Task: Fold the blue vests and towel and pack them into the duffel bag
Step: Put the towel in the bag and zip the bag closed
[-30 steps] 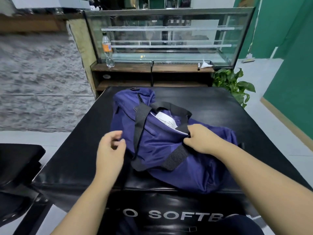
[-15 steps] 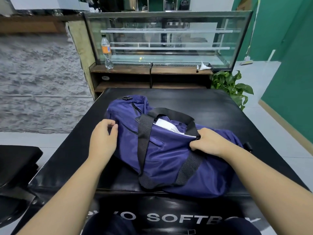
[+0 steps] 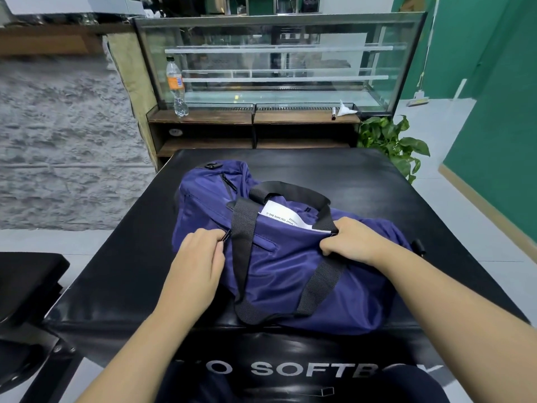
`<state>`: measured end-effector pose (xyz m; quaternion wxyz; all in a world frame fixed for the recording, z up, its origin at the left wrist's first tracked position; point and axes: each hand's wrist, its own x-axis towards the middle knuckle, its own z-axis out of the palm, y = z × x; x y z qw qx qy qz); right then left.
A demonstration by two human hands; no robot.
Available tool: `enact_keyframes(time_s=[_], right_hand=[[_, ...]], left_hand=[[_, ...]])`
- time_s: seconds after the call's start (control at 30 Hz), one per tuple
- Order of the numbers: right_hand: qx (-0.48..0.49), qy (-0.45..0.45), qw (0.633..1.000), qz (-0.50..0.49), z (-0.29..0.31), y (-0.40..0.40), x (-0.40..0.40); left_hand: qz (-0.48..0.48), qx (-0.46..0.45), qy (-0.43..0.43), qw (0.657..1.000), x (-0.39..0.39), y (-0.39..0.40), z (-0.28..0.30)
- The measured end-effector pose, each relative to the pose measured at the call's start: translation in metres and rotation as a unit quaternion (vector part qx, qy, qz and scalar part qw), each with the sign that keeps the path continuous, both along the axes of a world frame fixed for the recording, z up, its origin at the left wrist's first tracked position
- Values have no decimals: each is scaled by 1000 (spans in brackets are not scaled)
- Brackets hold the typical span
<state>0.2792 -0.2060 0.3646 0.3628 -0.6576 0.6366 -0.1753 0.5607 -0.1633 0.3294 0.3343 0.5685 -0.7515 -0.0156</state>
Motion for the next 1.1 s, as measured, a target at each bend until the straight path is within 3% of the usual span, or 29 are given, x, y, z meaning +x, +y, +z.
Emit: enact_keyframes(time_s=[0.57, 0.67, 0.8, 0.9, 1.0, 1.1], right_hand=[[-8, 17, 1000, -3, -7, 8, 0], [-28, 32, 999, 4, -4, 14, 1], [-119, 108, 986, 32, -11, 31, 0], [-132, 233, 963, 9, -14, 55, 4], [-191, 351, 917, 3, -29, 71, 14], [-255, 361, 897, 7, -56, 68, 9]], left_hand=[[-184, 40, -102, 977, -19, 15, -2], [-153, 32, -68, 985, -12, 5, 13], [-3, -30, 49, 998, -4, -24, 48], [30, -4, -54, 998, -5, -59, 66], [58, 96, -189, 975, -5, -99, 73], [60, 187, -225, 954, 15, -130, 67]])
